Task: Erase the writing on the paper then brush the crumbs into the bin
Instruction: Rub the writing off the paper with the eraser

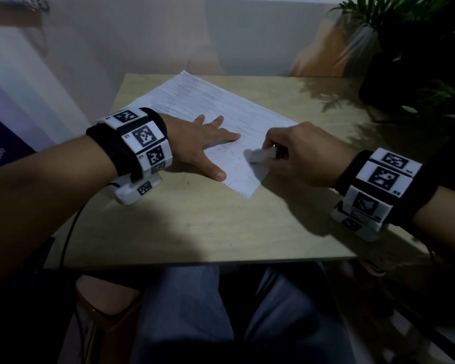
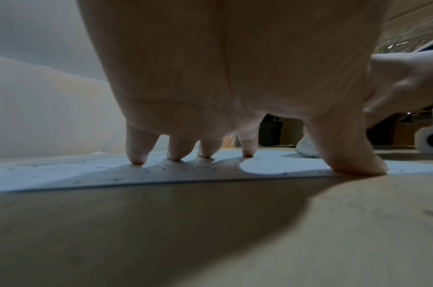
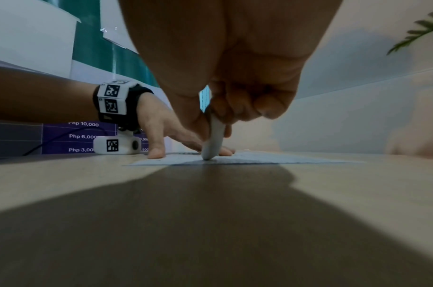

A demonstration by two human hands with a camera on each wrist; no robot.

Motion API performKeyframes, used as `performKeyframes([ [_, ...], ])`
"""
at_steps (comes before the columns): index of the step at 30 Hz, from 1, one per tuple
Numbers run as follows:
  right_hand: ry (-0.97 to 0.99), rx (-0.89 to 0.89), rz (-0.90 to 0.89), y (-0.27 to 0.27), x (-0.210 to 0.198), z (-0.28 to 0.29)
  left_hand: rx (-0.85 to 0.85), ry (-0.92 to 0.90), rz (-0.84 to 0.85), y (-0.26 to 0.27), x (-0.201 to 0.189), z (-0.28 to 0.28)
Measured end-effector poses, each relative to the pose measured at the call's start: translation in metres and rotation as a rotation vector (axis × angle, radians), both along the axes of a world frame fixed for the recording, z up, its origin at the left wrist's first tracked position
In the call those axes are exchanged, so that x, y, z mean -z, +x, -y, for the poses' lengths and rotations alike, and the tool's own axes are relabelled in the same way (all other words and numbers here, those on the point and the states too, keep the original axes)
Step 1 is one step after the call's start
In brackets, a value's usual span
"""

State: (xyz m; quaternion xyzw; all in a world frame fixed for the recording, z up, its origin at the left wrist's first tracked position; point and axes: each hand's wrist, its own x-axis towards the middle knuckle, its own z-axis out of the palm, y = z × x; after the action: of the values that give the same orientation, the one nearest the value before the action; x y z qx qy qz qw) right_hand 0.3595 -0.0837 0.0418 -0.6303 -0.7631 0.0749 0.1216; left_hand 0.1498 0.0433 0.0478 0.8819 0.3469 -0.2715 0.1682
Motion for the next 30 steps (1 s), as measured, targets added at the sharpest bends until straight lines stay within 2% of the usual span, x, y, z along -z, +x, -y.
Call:
performKeyframes([
  [4,-0.160,-0.112,-0.080,0.000,-0.001,0.013,-0.004,-0.008,0.000,-0.001,0.000,-0.001],
  [9,0.026,0.004,0.057,0.007,0.002,0.010,-0.003,-0.004,-0.008,0.000,0.000,-0.001],
  [12,-0.078,-0.122,-0.032,0.002,0.001,0.017,-0.002,0.002,-0.006,0.000,-0.001,0.000],
  [14,-0.145,-0.127,-0.086,0.003,-0.001,0.019,-0.003,-0.002,-0.004,0.000,-0.001,0.000],
  [18,0.015,-0.014,0.041,0.008,0.000,0.013,-0.007,-0.009,-0.003,0.000,-0.001,0.000],
  [22,-0.095,-0.154,-0.049,0.001,-0.001,0.023,-0.001,-0.003,-0.004,-0.001,0.000,0.000],
  [24,-0.143,-0.139,-0.090,0.001,-0.002,0.022,-0.004,-0.003,-0.003,0.000,0.000,0.000],
  [28,0.018,-0.012,0.041,0.009,0.001,0.014,-0.002,-0.007,-0.002,0.000,0.000,0.000],
  [30,0.021,-0.053,0.044,0.005,0.002,0.016,-0.002,-0.005,0.009,-0.001,0.001,-0.001],
])
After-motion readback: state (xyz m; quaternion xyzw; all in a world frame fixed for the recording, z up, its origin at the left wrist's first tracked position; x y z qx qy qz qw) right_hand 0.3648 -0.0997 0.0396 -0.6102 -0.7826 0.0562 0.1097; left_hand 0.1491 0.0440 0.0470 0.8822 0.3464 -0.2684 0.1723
